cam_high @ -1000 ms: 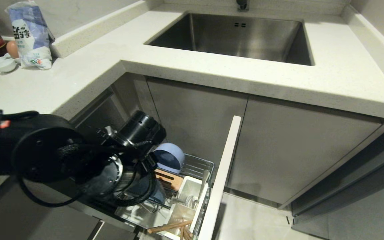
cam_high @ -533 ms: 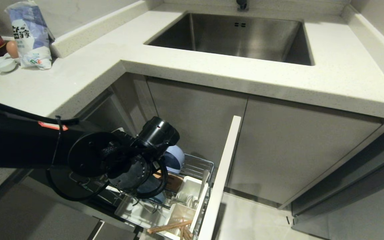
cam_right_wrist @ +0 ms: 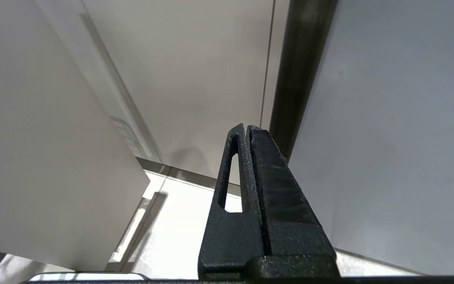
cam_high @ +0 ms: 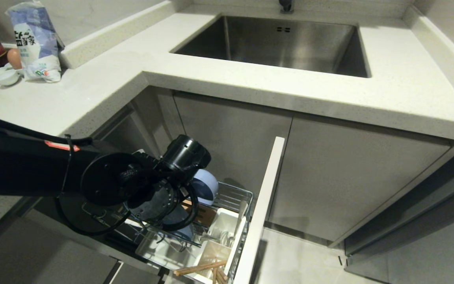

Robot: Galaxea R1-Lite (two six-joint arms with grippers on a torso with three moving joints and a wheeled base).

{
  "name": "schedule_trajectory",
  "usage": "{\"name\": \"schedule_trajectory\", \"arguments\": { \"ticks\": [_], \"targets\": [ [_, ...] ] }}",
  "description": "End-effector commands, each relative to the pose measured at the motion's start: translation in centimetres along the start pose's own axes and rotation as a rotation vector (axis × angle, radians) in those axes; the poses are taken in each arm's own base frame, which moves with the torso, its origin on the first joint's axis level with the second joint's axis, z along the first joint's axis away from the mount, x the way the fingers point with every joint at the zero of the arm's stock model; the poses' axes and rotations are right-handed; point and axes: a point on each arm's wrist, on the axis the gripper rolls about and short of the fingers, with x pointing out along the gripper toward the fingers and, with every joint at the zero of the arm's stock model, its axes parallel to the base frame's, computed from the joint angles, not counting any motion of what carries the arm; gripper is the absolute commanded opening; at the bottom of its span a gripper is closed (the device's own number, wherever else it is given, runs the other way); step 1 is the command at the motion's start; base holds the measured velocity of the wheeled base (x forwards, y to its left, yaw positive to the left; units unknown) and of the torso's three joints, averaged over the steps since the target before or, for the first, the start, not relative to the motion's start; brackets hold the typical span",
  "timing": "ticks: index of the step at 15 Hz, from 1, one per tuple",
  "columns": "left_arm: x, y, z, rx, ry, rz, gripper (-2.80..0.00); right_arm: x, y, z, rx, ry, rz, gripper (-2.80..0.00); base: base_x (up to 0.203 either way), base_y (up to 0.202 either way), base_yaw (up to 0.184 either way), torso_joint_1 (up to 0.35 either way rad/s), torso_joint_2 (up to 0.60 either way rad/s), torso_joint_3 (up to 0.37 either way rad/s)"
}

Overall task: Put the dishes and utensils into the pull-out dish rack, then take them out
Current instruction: Take the plate out of the cupboard

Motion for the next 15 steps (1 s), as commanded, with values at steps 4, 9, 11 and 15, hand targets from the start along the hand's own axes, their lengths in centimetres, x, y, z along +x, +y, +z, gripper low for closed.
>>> {"name": "schedule_trajectory", "arguments": {
  "ticks": [4, 9, 11, 15],
  "targets": [
    [-1.4, 0.2, 0.9, -0.03, -0.014, -0.034, -2.8, 0.1, 0.0, -0.7, 0.001, 0.024, 0.0, -2.8, 0.0, 0.0, 0.0, 0.0, 0.0, 0.0],
    [-6.6, 0.9, 2.9, -0.094, -0.035, -0.198, -2.8, 0.1, 0.0, -0.7, -0.001, 0.024, 0.0, -2.8, 0.0, 0.0, 0.0, 0.0, 0.0, 0.0],
    [-9.8, 1.8, 3.3, -0.092, -0.028, -0.288, -2.8, 0.1, 0.0, -0.7, 0.001, 0.024, 0.0, -2.8, 0.0, 0.0, 0.0, 0.0, 0.0, 0.0],
    [-17.2, 4.4, 5.1, -0.031, -0.009, -0.518, -2.8, 0.1, 0.0, -0.7, -0.001, 0.024, 0.0, -2.8, 0.0, 0.0, 0.0, 0.0, 0.0, 0.0]
  ]
}}
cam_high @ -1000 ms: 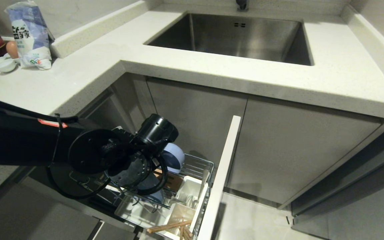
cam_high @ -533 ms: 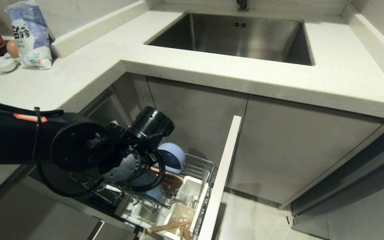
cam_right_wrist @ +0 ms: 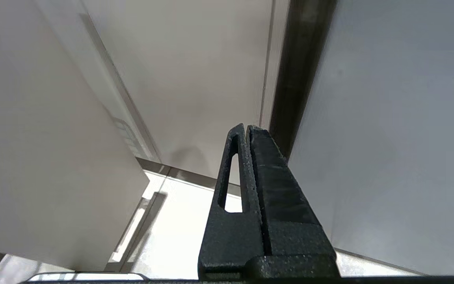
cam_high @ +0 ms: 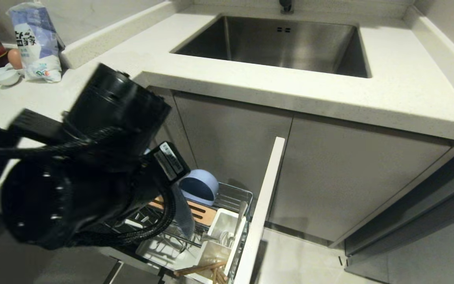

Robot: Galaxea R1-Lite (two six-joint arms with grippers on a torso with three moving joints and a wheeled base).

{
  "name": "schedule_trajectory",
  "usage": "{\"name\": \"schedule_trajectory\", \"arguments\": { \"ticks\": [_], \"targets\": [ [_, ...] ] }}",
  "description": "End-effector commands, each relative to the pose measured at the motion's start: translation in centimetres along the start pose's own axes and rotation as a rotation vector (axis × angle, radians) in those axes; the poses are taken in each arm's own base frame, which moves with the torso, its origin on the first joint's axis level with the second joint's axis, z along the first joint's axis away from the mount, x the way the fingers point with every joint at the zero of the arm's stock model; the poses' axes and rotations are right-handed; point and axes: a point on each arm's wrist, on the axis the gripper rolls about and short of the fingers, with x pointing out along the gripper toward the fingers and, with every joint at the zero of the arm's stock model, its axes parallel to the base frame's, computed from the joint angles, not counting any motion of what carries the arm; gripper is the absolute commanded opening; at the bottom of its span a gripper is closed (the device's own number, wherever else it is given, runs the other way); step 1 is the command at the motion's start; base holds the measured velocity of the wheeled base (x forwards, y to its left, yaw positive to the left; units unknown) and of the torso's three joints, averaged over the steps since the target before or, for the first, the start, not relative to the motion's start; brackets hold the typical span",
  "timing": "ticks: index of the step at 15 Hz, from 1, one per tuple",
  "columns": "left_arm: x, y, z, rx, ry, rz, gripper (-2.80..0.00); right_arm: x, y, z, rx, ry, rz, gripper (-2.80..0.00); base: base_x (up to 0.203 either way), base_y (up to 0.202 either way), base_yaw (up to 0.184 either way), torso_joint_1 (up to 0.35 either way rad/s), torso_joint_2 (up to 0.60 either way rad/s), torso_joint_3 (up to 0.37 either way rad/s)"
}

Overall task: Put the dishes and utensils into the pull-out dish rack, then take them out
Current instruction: Take the plate out of the cupboard

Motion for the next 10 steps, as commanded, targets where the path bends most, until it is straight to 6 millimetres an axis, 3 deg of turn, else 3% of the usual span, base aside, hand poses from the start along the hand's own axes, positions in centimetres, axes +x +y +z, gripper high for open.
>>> {"name": "schedule_trajectory", "arguments": {
  "ticks": [1, 6, 10],
  "targets": [
    [-5.6, 0.3, 3.2, -0.037, -0.034, -0.169, -2.8, 0.1, 0.0, -0.7, 0.0, 0.025, 0.0, -2.8, 0.0, 0.0, 0.0, 0.0, 0.0, 0.0],
    [-12.7, 1.1, 9.8, 0.014, -0.193, -0.368, -2.8, 0.1, 0.0, -0.7, 0.001, 0.025, 0.0, -2.8, 0.0, 0.0, 0.0, 0.0, 0.0, 0.0],
    [-15.2, 3.1, 14.4, 0.072, -0.436, -0.28, -2.8, 0.1, 0.0, -0.7, 0.001, 0.025, 0.0, -2.8, 0.0, 0.0, 0.0, 0.0, 0.0, 0.0]
  ]
}}
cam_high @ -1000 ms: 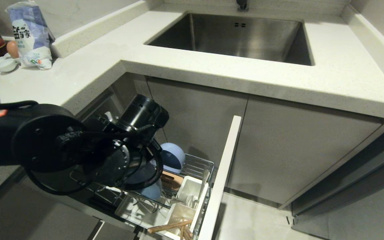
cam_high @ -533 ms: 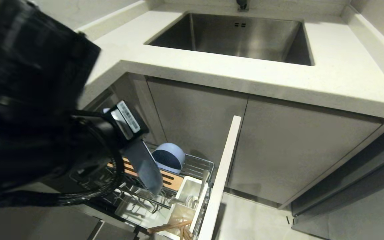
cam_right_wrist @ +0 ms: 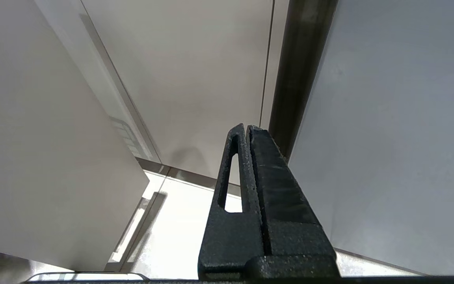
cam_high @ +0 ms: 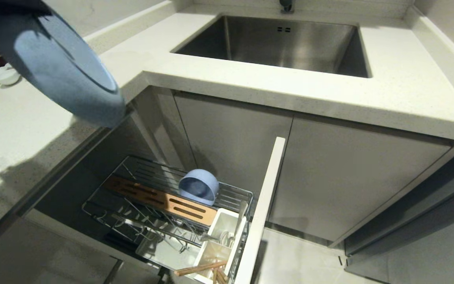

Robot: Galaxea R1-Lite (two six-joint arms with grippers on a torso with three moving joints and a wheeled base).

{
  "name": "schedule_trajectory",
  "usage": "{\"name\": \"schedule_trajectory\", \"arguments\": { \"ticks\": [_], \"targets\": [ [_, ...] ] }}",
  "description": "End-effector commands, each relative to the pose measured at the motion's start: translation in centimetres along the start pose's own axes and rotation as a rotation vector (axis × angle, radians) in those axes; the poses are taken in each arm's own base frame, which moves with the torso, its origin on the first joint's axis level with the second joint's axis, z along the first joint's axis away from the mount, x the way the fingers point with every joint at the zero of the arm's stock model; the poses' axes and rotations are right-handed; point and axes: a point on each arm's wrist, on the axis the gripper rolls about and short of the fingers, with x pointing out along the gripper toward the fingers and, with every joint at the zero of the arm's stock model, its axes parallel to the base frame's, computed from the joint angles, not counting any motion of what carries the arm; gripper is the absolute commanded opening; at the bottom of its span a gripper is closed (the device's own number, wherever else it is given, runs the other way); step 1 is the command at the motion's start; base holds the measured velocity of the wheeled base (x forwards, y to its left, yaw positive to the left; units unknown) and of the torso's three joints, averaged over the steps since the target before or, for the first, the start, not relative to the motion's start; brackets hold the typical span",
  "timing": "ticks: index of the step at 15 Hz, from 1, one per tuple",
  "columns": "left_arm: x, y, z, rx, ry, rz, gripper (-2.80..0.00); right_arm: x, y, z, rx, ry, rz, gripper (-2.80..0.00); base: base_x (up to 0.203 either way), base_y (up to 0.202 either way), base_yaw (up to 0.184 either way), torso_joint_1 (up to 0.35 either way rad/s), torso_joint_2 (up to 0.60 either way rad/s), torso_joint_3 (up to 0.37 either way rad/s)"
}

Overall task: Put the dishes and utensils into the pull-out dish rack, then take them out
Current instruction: Take the plate out of the cupboard

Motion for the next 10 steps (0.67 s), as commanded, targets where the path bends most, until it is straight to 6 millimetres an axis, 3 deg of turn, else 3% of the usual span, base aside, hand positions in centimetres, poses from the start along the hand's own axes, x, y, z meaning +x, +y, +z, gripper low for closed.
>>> {"name": "schedule_trajectory", "arguments": {
  "ticks": [1, 6, 10],
  "targets": [
    [-1.1, 1.6, 2.9, 0.05, -0.144, 0.09, -2.8, 0.1, 0.0, -0.7, 0.0, 0.025, 0.0, -2.8, 0.0, 0.0, 0.0, 0.0, 0.0, 0.0],
    [-2.5, 4.6, 5.7, 0.303, -0.318, 0.434, -2.8, 0.1, 0.0, -0.7, -0.001, 0.025, 0.0, -2.8, 0.0, 0.0, 0.0, 0.0, 0.0, 0.0],
    [-3.3, 6.6, 5.5, 0.545, -0.206, 0.771, -2.8, 0.1, 0.0, -0.7, 0.0, 0.025, 0.0, -2.8, 0.0, 0.0, 0.0, 0.0, 0.0, 0.0]
  ]
}}
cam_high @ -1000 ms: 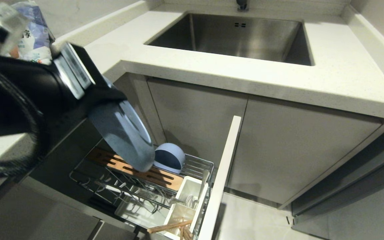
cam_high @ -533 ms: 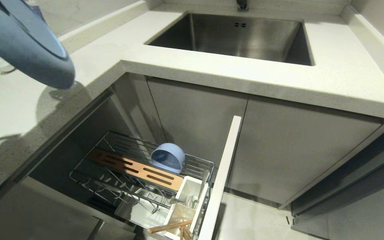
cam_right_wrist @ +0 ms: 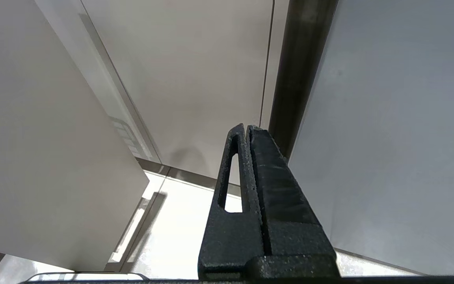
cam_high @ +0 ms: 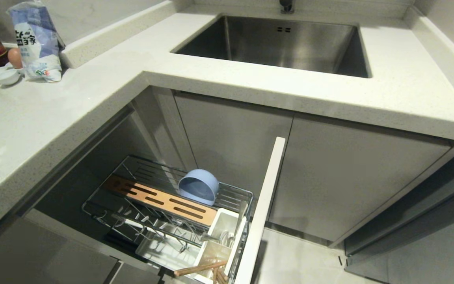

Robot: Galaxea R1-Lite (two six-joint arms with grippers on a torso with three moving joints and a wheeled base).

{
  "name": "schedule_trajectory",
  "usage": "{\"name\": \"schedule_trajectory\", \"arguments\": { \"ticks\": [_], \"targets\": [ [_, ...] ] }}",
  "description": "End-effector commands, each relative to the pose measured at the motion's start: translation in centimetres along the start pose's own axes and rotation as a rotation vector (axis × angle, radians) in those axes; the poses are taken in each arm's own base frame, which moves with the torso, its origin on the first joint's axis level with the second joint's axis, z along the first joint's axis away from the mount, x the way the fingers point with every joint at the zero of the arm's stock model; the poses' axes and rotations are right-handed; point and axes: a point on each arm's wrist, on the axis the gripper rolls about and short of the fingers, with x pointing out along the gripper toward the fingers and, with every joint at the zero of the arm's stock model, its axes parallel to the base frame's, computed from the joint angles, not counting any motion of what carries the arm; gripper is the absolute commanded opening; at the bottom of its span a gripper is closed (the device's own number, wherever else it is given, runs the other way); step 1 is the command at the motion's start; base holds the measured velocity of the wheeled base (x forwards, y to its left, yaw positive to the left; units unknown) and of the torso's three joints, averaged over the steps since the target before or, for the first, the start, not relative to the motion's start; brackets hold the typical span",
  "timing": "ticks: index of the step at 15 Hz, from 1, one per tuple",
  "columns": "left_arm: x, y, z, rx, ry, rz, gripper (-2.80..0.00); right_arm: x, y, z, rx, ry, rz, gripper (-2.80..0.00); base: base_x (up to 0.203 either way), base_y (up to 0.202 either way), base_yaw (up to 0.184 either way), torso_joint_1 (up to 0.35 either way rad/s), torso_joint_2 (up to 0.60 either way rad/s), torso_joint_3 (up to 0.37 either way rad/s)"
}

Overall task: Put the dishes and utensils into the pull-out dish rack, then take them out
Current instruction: Take the plate out of the cupboard

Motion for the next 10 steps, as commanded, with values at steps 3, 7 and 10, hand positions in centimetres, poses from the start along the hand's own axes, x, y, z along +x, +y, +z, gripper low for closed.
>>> {"name": "schedule_trajectory", "arguments": {
  "ticks": [3, 7, 10],
  "targets": [
    [0.4, 1.0, -2.2, 0.315, 0.256, 0.188, -2.8, 0.1, 0.0, -0.7, 0.001, 0.025, 0.0, -2.8, 0.0, 0.0, 0.0, 0.0, 0.0, 0.0],
    [2.1, 0.7, -5.6, 0.641, 0.575, 0.366, -2.8, 0.1, 0.0, -0.7, 0.001, 0.025, 0.0, -2.8, 0.0, 0.0, 0.0, 0.0, 0.0, 0.0],
    [4.0, -0.1, -6.7, 0.748, 0.68, 0.407, -2.8, 0.1, 0.0, -0.7, 0.001, 0.025, 0.0, -2.8, 0.0, 0.0, 0.0, 0.0, 0.0, 0.0]
  ]
}}
